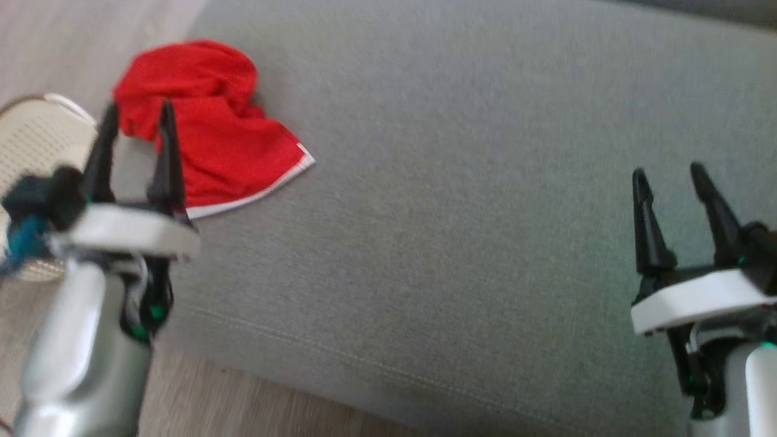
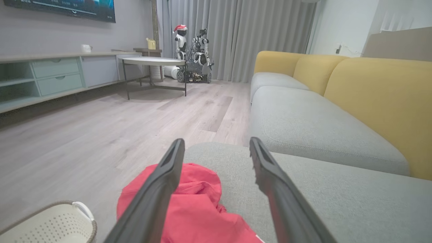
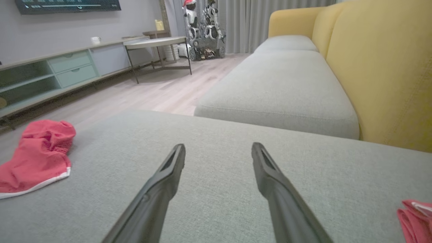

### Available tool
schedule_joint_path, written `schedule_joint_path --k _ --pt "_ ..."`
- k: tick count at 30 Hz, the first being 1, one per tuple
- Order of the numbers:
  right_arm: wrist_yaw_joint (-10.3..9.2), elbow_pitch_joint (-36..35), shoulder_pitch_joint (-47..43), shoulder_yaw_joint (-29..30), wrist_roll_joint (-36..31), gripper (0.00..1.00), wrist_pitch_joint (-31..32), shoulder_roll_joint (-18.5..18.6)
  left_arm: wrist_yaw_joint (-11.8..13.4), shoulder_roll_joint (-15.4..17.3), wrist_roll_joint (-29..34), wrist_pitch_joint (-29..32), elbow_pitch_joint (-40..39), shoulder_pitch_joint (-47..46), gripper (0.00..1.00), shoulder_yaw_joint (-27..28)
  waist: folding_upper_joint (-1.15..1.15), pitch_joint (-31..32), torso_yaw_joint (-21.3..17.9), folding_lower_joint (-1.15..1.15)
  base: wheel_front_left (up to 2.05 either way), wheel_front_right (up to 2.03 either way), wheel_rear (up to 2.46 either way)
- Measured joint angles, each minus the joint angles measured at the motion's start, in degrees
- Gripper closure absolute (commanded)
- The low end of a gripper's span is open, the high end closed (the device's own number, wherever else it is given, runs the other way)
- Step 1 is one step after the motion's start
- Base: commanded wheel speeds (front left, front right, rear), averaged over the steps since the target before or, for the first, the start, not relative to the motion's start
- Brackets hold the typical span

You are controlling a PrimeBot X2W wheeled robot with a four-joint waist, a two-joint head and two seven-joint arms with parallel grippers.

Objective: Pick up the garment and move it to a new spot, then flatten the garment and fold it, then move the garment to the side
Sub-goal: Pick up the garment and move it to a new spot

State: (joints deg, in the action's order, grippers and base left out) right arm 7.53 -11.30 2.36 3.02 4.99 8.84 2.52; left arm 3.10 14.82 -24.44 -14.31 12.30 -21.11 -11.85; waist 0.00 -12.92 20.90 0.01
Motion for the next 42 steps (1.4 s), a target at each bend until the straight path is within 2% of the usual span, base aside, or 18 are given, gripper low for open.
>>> schedule_joint_path --k 5,13,16,22,23,24,29,34,36,42 --pt "0.0 -1.93 2.2 0.33 -1.52 0.0 1.09 0.03 -2.4 -0.6 -2.68 0.2 7.71 -8.6 0.0 1.21 0.0 -4.93 -1.36 0.01 0.0 0.0 0.0" --pt "0.0 -3.21 5.88 0.1 -3.14 0.0 1.78 0.13 -7.03 -1.76 -7.08 2.55 30.65 -24.64 0.0 2.5 0.0 -13.28 -3.09 0.02 0.0 0.0 0.0" --pt "0.0 -3.22 6.83 -0.37 -3.14 0.0 1.77 0.14 -8.08 -2.11 -9.09 3.93 39.12 -28.08 0.0 3.54 0.0 -15.15 -3.69 0.01 0.0 0.0 0.0" --pt "0.0 -2.04 7.96 -1.16 -3.04 0.0 1.4 0.19 -9.24 -2.67 -9.25 8.37 53.42 -32.83 0.0 2.04 0.0 -16.38 -4.69 0.0 0.0 0.0 0.0" --pt "0.0 -1.63 8.03 -1.35 -3.03 0.0 1.2 0.19 -9.25 -2.64 -9.25 8.49 54.61 -33.17 0.6 1.9 0.0 -16.29 -4.85 0.0 0.0 0.0 0.0" --pt "0.0 -1.25 8.07 -1.49 -2.98 0.0 1.14 0.19 -9.49 -2.58 -9.25 8.45 55.44 -33.39 1.0 1.79 0.0 -16.13 -5.01 0.0 0.0 0.0 0.0" --pt "0.0 0.07 8.19 -1.21 -2.27 0.0 -0.21 0.2 -10.0 -1.88 -8.9 4.47 58.01 -33.53 1.0 1.12 0.0 -14.41 -5.6 0.0 0.0 0.0 0.0" --pt "0.0 1.31 8.09 -0.59 -1.79 0.0 -1.7 0.2 -9.99 0.48 -7.49 0.26 56.45 -32.71 1.0 0.77 0.0 -11.01 -6.12 0.0 0.0 0.0 0.0" --pt "0.0 1.77 7.65 -0.4 -1.16 0.0 -2.49 0.19 -9.91 1.6 -6.88 0.09 54.01 -31.27 1.0 1.01 0.0 -9.25 -6.34 -0.01 0.0 0.0 0.0" --pt "0.0 3.87 5.09 0.01 0.11 0.0 -3.85 0.18 -7.02 3.89 -3.22 0.01 37.28 -21.04 1.0 4.28 0.0 -3.62 -7.22 -0.01 0.0 0.0 0.0"
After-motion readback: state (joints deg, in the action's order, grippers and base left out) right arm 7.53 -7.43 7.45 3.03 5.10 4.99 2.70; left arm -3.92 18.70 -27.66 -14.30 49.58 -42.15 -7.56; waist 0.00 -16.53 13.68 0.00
